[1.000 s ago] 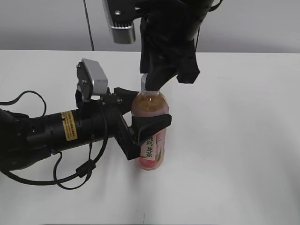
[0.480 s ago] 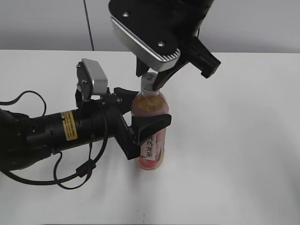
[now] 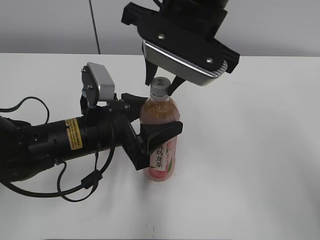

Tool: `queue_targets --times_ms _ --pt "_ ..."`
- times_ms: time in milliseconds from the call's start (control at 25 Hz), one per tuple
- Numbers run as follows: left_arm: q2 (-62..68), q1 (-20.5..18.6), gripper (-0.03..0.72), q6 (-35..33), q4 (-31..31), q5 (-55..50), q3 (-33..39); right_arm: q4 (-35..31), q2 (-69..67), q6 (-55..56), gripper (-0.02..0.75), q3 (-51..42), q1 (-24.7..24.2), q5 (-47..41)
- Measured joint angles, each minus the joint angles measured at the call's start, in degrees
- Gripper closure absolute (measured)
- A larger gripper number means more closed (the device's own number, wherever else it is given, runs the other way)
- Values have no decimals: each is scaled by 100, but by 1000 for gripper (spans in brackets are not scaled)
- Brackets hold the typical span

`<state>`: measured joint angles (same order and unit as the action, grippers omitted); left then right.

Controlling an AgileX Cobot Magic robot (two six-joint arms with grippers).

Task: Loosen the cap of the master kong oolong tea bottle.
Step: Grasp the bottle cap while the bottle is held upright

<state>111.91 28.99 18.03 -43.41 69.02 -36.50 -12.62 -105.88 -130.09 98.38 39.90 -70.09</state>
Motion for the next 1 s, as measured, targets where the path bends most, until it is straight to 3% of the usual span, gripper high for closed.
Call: queue_targets --times_ms 160,320,600,840,1000 --pt "0 0 224 0 12 0 0 35 0 -573 490 6 0 0" --pt "0 -6 224 43 40 -5 0 113 5 -979 584 25 0 -12" --pt "0 -6 224 43 40 -5 0 140 7 -1141 603 25 0 -24" --pt "0 -6 224 43 40 -5 0 150 14 -150 581 33 0 -29" --pt "0 -6 224 31 -8 -5 0 202 14 1462 479 47 0 -24"
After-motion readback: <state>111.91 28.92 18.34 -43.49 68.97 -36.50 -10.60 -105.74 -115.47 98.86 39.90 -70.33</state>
